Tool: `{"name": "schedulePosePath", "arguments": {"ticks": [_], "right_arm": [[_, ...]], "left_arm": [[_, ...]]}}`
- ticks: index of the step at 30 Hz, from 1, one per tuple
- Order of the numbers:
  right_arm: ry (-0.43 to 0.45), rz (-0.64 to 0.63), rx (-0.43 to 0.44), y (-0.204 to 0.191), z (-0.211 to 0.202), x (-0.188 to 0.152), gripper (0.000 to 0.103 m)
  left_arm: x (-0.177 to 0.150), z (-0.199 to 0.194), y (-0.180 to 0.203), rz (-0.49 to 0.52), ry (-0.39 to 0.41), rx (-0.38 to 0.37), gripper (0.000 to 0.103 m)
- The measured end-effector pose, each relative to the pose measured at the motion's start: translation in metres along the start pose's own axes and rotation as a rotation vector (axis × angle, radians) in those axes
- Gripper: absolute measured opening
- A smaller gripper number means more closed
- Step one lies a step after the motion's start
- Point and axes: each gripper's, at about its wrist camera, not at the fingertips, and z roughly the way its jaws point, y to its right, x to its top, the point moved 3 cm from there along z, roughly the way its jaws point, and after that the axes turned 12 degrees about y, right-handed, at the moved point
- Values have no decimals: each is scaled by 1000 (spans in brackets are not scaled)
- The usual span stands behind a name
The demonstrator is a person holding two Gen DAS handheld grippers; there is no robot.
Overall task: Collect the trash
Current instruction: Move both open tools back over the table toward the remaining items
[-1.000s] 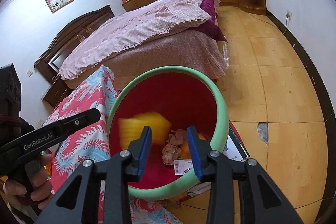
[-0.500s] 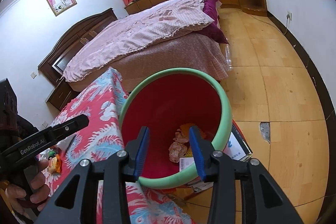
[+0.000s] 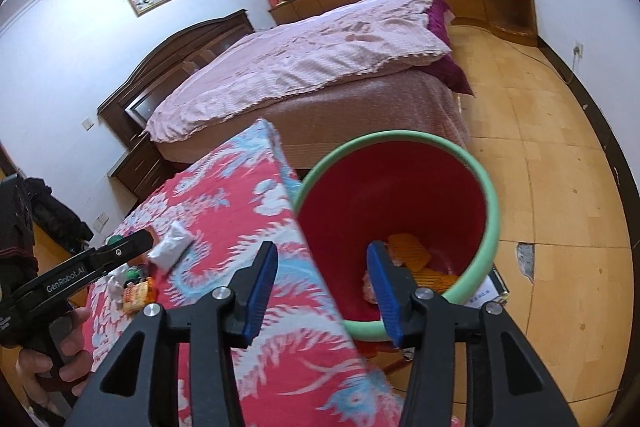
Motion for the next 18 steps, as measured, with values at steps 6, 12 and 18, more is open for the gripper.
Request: {"name": "schedulePosePath", "arguments": {"ticks": [6, 12, 18], "right_arm": [[-12, -26, 36, -32, 5, -4, 50], [-29, -80, 62, -68, 14, -7, 50], [-62, -113, 82, -97, 27, -14, 51]], "left_arm": [[3, -19, -48, -41, 33, 92, 47], [5, -33, -93, -83, 52, 156, 47], [6, -40, -132, -115, 58, 220, 47]]}}
